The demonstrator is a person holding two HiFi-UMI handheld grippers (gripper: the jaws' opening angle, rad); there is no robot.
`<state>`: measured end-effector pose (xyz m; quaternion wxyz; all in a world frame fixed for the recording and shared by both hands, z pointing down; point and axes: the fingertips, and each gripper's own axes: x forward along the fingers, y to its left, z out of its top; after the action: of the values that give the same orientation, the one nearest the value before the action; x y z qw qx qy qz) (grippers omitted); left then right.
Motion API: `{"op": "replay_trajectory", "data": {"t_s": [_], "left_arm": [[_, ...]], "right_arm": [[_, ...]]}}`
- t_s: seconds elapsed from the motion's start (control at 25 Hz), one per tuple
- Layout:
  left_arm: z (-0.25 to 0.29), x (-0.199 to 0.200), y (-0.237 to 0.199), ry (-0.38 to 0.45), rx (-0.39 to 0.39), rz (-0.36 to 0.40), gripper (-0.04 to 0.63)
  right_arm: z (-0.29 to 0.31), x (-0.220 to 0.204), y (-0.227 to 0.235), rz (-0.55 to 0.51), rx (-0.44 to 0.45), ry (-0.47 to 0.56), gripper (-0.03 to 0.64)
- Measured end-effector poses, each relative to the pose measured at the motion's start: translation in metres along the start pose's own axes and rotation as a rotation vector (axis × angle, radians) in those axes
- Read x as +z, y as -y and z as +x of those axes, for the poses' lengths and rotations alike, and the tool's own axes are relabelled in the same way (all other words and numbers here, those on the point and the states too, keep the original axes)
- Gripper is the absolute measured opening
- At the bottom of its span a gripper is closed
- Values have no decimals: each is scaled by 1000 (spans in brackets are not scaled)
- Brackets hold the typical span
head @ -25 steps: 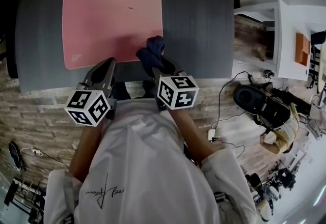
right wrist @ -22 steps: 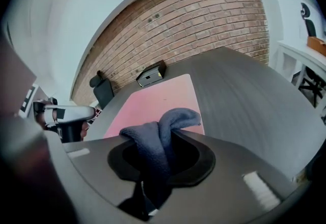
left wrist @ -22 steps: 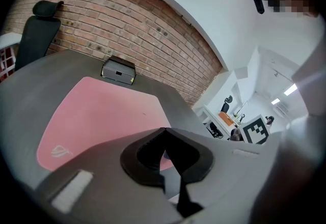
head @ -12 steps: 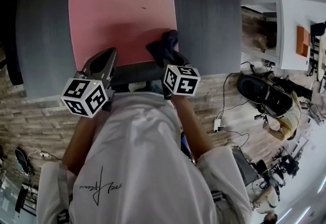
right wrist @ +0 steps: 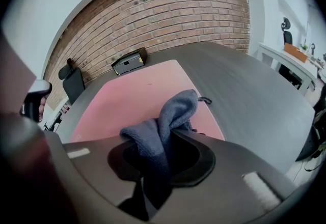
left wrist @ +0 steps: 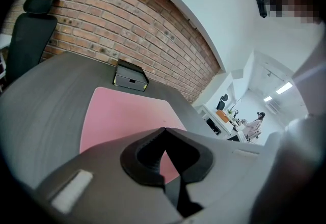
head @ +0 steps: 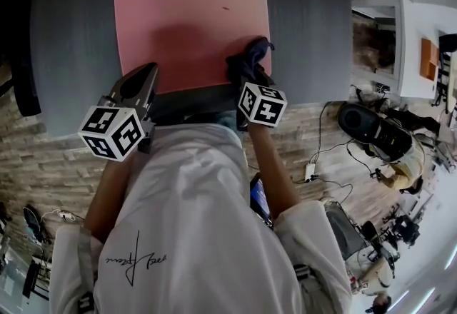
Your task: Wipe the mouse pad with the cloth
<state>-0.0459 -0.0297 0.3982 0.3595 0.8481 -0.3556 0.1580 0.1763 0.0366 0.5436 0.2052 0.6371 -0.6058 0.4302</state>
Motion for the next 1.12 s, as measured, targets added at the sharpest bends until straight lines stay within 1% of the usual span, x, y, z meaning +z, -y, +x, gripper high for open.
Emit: {"op": "replay_trajectory", "data": {"t_s": [0.24, 0.48, 0.72, 1.12], "left_arm": [[-8, 1, -22, 19, 2, -36, 14], [-12, 5, -29, 42, -5, -59, 14], [-17, 3, -37, 46, 0, -75, 14], [-25, 3, -44, 68, 0, -101, 14]], "right_arm": [[3, -3, -9, 26, -15, 11, 89], [5, -6, -21, 7, -16, 1, 89], [15, -13, -60, -68, 50, -45, 89], [21, -21, -98, -109, 105, -59, 89]]}}
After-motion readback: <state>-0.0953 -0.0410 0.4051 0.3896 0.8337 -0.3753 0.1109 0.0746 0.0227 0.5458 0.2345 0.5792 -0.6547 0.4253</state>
